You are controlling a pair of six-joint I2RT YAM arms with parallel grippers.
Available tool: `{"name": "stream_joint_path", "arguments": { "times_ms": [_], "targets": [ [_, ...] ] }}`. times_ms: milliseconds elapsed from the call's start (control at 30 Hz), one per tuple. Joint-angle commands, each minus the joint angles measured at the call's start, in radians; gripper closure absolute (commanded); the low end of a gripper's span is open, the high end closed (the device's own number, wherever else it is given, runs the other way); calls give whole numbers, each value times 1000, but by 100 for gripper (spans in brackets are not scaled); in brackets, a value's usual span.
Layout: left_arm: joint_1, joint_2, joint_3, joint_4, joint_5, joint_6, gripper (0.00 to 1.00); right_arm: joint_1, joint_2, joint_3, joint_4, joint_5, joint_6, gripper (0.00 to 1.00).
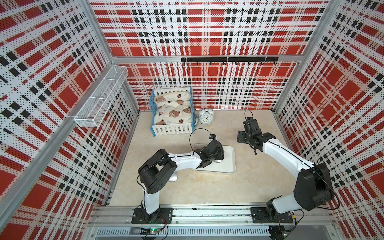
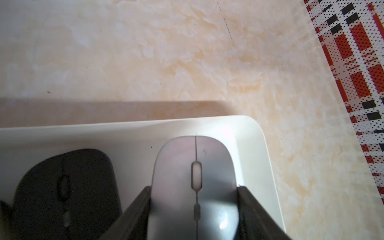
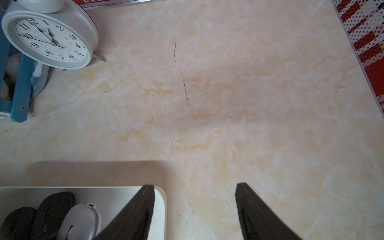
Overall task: Put the mouse in the storage box
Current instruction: Place the mouse in the storage box.
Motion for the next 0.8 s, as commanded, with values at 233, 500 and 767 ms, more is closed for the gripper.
{"name": "stream_joint_path", "arguments": {
  "times_ms": [233, 500, 767],
  "targets": [
    [0, 25, 3, -18, -46, -32, 59, -10, -33, -23, 25, -1, 4, 30],
    [-3, 66, 50, -81, -95, -30, 57, -10, -35, -28, 25, -7, -3, 30],
    [-4, 74, 67, -100, -120, -27, 54, -10, -36, -39, 32, -21, -6, 30]
  ]
}}
